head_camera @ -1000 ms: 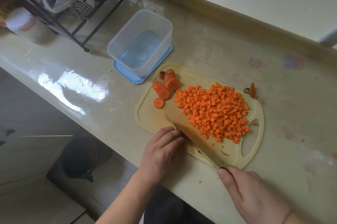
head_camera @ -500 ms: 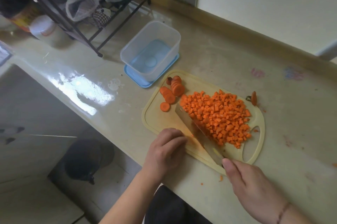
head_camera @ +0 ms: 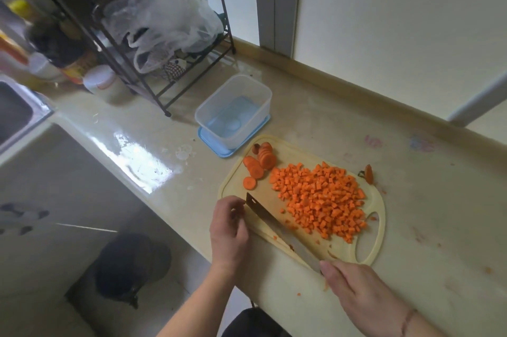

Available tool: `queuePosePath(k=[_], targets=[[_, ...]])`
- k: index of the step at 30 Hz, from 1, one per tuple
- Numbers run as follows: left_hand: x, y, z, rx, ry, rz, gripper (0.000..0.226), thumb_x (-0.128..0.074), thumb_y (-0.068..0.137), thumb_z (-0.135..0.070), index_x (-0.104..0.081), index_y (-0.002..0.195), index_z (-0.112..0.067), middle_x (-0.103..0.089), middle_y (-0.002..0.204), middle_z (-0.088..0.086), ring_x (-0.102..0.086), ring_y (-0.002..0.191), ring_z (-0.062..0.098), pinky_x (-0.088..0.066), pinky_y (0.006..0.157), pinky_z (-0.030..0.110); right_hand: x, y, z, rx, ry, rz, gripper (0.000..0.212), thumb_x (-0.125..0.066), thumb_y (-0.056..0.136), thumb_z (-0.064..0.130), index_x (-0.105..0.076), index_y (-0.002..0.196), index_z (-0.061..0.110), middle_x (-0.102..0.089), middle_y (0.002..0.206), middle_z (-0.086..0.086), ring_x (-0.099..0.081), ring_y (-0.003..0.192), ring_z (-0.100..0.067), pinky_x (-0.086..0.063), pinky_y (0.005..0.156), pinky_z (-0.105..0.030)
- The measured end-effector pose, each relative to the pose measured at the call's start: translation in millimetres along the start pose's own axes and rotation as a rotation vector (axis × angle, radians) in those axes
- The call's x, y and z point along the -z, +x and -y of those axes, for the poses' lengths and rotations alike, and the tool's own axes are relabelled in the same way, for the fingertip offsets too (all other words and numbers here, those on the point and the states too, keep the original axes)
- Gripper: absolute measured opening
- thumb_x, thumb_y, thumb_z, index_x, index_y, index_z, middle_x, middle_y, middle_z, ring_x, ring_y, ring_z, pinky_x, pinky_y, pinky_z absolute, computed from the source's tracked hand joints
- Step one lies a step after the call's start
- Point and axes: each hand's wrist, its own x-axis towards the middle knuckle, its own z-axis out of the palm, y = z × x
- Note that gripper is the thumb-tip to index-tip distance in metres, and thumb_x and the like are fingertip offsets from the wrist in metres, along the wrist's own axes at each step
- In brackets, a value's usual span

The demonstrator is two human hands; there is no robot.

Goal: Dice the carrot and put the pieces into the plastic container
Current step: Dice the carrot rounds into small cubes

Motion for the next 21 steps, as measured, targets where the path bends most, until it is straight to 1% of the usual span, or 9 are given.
queuePosePath(k=[3, 6, 8, 10, 13, 15, 18, 20, 21], targets=[[0.0, 1.1, 0.7, 0.025, 0.011, -0.010, 0.038, -0.042, 0.077, 0.003, -0.059, 0.099, -0.023, -0.061, 0.097, 0.001, -0.057, 0.092, 0.007, -0.045, 0.085, 0.012, -3.9, 3.9, -3.8, 0.020, -0.018, 0.024, 0.089, -0.004, 0.063, 0.096, -0.047, 0.063, 0.018, -0.053, 0.060, 0.003, -0.051, 0.061, -0.006, -0.041, 0.064, -0.026], [-1.6, 0.1, 2.4, 0.078, 0.033, -0.006, 0.050, -0.047, 0.084, 0.018, -0.056, 0.100, -0.029, -0.060, 0.100, -0.005, -0.059, 0.094, 0.008, -0.048, 0.090, 0.021, -2.0, 9.4, -11.3, 0.010, -0.014, 0.015, 0.090, -0.006, 0.064, 0.095, -0.048, 0.064, 0.015, -0.053, 0.058, 0.004, -0.049, 0.059, -0.006, -0.042, 0.064, -0.029], [-3.5, 0.4, 3.2, 0.092, 0.061, -0.009, 0.045, -0.051, 0.087, 0.018, -0.057, 0.101, -0.024, -0.060, 0.101, -0.006, -0.060, 0.098, 0.013, -0.050, 0.092, 0.029, 5.8, 11.4, -13.4, -0.016, -0.007, -0.015, 0.080, -0.012, 0.070, 0.088, -0.046, 0.062, 0.017, -0.051, 0.056, 0.006, -0.047, 0.056, -0.006, -0.040, 0.061, -0.029], [-4.9, 1.7, 1.9, 0.087, 0.106, -0.015, 0.037, -0.055, 0.089, 0.014, -0.059, 0.100, -0.021, -0.060, 0.100, -0.005, -0.060, 0.099, 0.010, -0.051, 0.092, 0.034, 16.7, 14.2, -13.4, -0.055, 0.017, -0.048, 0.067, -0.017, 0.077, 0.077, -0.043, 0.061, 0.018, -0.046, 0.053, 0.004, -0.042, 0.052, -0.006, -0.037, 0.058, -0.030], [-5.0, 2.8, -3.5, 0.098, 0.168, -0.006, 0.034, -0.056, 0.089, 0.012, -0.061, 0.099, -0.020, -0.061, 0.100, -0.004, -0.058, 0.099, 0.007, -0.051, 0.092, 0.038, 26.2, 16.6, -9.4, -0.064, 0.000, -0.053, 0.064, -0.016, 0.076, 0.073, -0.042, 0.058, 0.018, -0.043, 0.052, 0.005, -0.041, 0.052, -0.009, -0.035, 0.058, -0.031], [-3.1, 4.8, -9.6, 0.145, 0.180, 0.020, 0.035, -0.054, 0.091, 0.010, -0.062, 0.099, -0.023, -0.061, 0.102, -0.005, -0.058, 0.100, 0.009, -0.050, 0.097, 0.040, 26.2, 13.8, -7.0, -0.029, -0.048, -0.043, 0.072, -0.012, 0.072, 0.080, -0.047, 0.063, 0.018, -0.051, 0.058, 0.004, -0.048, 0.057, -0.008, -0.039, 0.062, -0.030], [0.0, 12.7, -27.9, 0.268, 0.093, -0.006, 0.041, -0.050, 0.092, 0.009, -0.062, 0.098, -0.029, -0.063, 0.107, -0.007, -0.061, 0.105, 0.016, -0.050, 0.100, 0.039, 31.9, 2.8, -2.7, 0.021, -0.096, -0.059, 0.084, -0.010, 0.071, 0.086, -0.061, 0.087, 0.022, -0.067, 0.079, 0.004, -0.062, 0.075, -0.009, -0.048, 0.072, -0.029], [3.7, 15.9, -45.1, 0.279, 0.015, -0.125, 0.042, -0.049, 0.094, 0.007, -0.061, 0.096, -0.033, -0.063, 0.108, -0.008, -0.061, 0.105, 0.014, -0.050, 0.093, 0.034, 41.6, -8.4, 5.0, 0.038, -0.202, -0.069, 0.064, -0.017, 0.079, 0.081, -0.057, 0.088, 0.032, -0.064, 0.080, 0.008, -0.061, 0.077, -0.009, -0.050, 0.070, -0.028], [6.1, 16.9, -53.8, 0.219, -0.004, -0.177, 0.043, -0.049, 0.094, 0.007, -0.060, 0.095, -0.034, -0.063, 0.106, -0.009, -0.059, 0.102, 0.010, -0.048, 0.090, 0.031, 47.0, -13.3, 9.9, 0.027, -0.275, -0.087, 0.055, -0.020, 0.084, 0.077, -0.053, 0.086, 0.033, -0.061, 0.079, 0.009, -0.060, 0.077, -0.011, -0.049, 0.068, -0.028]])
